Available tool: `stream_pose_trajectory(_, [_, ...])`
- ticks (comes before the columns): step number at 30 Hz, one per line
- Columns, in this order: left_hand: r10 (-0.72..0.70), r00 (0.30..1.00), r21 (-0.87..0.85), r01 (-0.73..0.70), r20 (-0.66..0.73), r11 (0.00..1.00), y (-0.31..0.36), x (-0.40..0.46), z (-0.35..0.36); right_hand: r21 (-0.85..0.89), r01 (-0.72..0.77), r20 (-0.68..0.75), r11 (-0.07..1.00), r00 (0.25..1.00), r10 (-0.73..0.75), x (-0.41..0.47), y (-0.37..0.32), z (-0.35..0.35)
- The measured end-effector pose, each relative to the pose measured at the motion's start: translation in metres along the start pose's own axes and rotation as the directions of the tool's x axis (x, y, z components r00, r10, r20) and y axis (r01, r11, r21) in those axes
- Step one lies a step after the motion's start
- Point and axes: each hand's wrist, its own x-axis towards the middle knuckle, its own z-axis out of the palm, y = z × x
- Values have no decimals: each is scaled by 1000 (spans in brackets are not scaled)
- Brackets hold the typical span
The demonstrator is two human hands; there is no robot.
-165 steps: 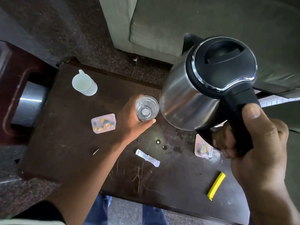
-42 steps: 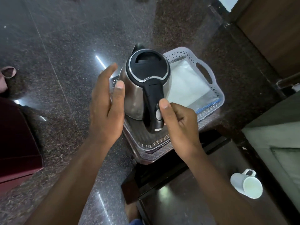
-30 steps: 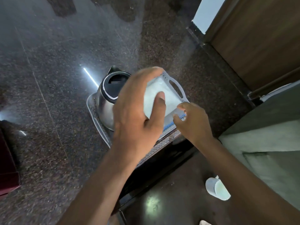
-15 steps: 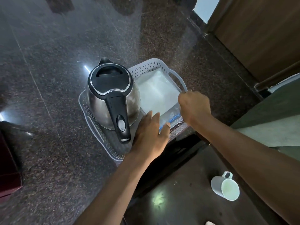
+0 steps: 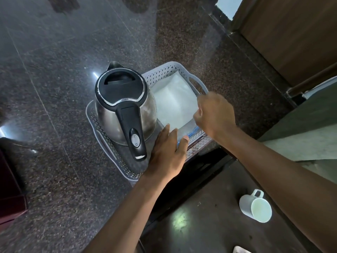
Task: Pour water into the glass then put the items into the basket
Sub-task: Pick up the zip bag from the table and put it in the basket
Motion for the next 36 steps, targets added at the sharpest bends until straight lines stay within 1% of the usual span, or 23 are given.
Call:
stream_pose_trajectory(4, [21,1000,-22,-21,0,1000,2,-4,-1,277,-75,-60,958,994,95,-4,-2,-1])
stream_pose_trajectory(7, [40,999,-27,-40,-10,999,3,-6,-2,449,-108,-85,887,983,163,-6,-2,-5])
stream_pose_trajectory(9, [55,998,-58,-56,-20,997,4,-6,-3,529,-102,-109,843,976,186,-7,-2,-12])
stream_pose_trajectory(12, [110,993,-95,-115,-50,989,7,-8,-5,584,-83,-132,808,972,195,-9,-2,-26])
stream_pose_trajectory(15, [129,987,-174,-145,-98,974,9,-11,-4,619,-49,-185,784,961,206,-11,-1,-44])
stream_pose_trajectory(21, [85,977,-335,-148,-195,931,26,-24,-1,708,27,-292,706,921,258,-25,15,-94])
stream_pose_trajectory(25, [97,944,-390,-223,-315,893,44,-24,8,746,87,-318,660,918,238,-46,32,-126])
stream_pose_trajectory(27, [85,937,-426,-233,-339,874,50,-24,14,767,119,-324,631,921,219,-59,39,-138])
stream_pose_trajectory(29, [93,942,-515,-257,-322,818,64,-33,22,778,150,-337,610,919,204,-81,51,-151])
stream_pose_trajectory(32, [105,954,-655,-270,-280,706,87,-54,34,836,180,-314,519,932,182,-118,74,-169])
stream_pose_trajectory(34, [135,978,-729,-209,-160,652,95,-67,40,884,188,-281,429,946,164,-146,92,-180])
stream_pose_trajectory(36, [192,981,-794,-106,14,599,94,-79,49,915,201,-268,350,951,156,-176,114,-188])
